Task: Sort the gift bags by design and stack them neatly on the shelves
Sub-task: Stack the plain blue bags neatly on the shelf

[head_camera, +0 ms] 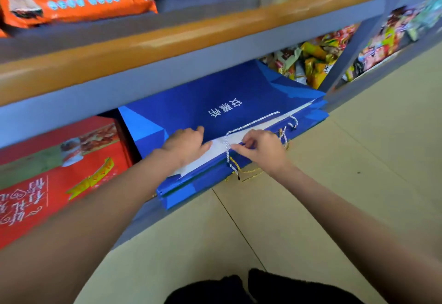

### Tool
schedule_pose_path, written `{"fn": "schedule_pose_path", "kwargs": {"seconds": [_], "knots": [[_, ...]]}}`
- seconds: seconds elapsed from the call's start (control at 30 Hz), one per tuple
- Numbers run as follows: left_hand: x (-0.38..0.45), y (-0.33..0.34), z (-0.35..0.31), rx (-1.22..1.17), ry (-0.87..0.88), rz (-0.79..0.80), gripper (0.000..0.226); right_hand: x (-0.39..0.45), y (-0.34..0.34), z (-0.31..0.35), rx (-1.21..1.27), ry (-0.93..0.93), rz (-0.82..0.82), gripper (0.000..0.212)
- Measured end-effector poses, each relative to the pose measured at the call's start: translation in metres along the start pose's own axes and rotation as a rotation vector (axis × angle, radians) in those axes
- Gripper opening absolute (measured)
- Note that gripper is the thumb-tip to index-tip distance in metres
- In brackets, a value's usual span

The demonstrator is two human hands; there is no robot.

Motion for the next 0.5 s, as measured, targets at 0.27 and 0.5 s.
{"fn": "schedule_pose_path", "kwargs": {"seconds": [0.27,0.5], "knots": [[-0.006,-0.004,-0.002,-0.013,-0.043,-0.060,0.043,-0.004,0.042,0.011,-0.132,0.025,-0.135,0.023],[-0.007,-0.012,0.005,-0.025,-0.113,-0.098,0.041,0.020,-0.017,-0.018,0.083,0.019,-0.031,0.016]]}}
Point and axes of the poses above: each hand's wrist, its own x-axis towards the middle knuckle, its own y-axis out of the palm, z = x × y, the point moved 5 cm from there along x, towards the middle knuckle, and after that the axes turned 14 degrees about y, right-handed, at the moved point
